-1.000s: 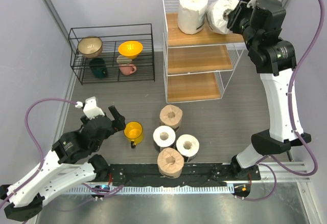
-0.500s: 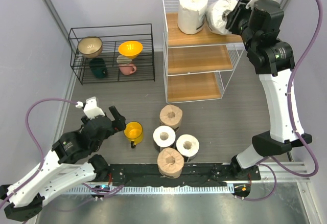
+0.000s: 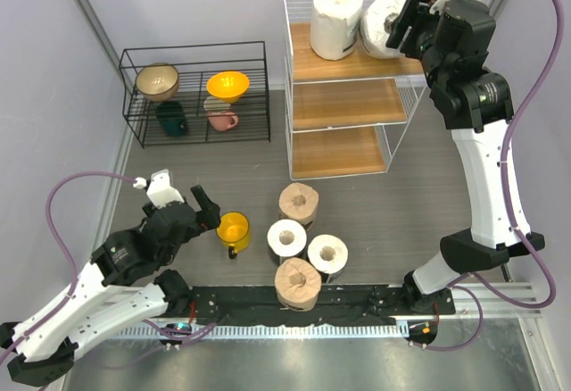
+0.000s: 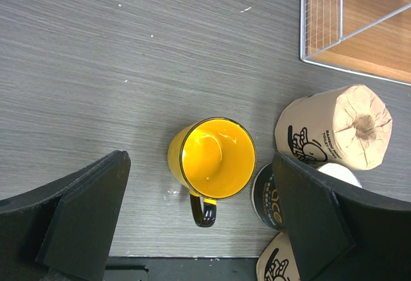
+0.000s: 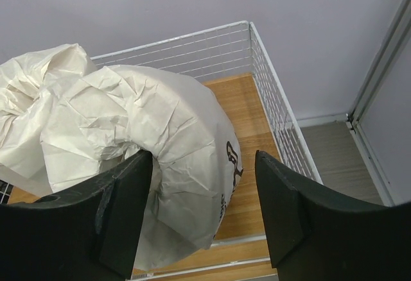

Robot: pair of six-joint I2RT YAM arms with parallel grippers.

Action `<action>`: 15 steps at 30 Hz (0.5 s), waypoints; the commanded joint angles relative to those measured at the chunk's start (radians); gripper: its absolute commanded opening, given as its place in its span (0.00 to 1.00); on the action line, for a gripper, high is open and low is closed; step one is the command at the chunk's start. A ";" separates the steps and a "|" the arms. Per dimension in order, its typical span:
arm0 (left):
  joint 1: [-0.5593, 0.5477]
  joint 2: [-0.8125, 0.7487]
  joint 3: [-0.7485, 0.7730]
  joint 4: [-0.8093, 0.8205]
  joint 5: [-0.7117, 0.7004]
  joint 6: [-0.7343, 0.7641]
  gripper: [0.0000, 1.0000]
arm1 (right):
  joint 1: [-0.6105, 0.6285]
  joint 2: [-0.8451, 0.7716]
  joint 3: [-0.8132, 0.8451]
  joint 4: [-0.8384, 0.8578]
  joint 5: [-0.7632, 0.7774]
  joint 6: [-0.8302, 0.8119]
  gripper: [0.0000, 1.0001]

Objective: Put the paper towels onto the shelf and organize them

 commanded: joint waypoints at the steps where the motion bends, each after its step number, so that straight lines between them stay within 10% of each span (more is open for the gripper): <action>1: -0.005 0.007 0.001 0.029 0.005 0.005 1.00 | -0.001 -0.008 0.007 0.069 0.032 -0.028 0.71; 15: -0.005 0.013 -0.002 0.018 0.005 0.004 1.00 | -0.023 0.082 0.096 0.097 0.050 -0.058 0.72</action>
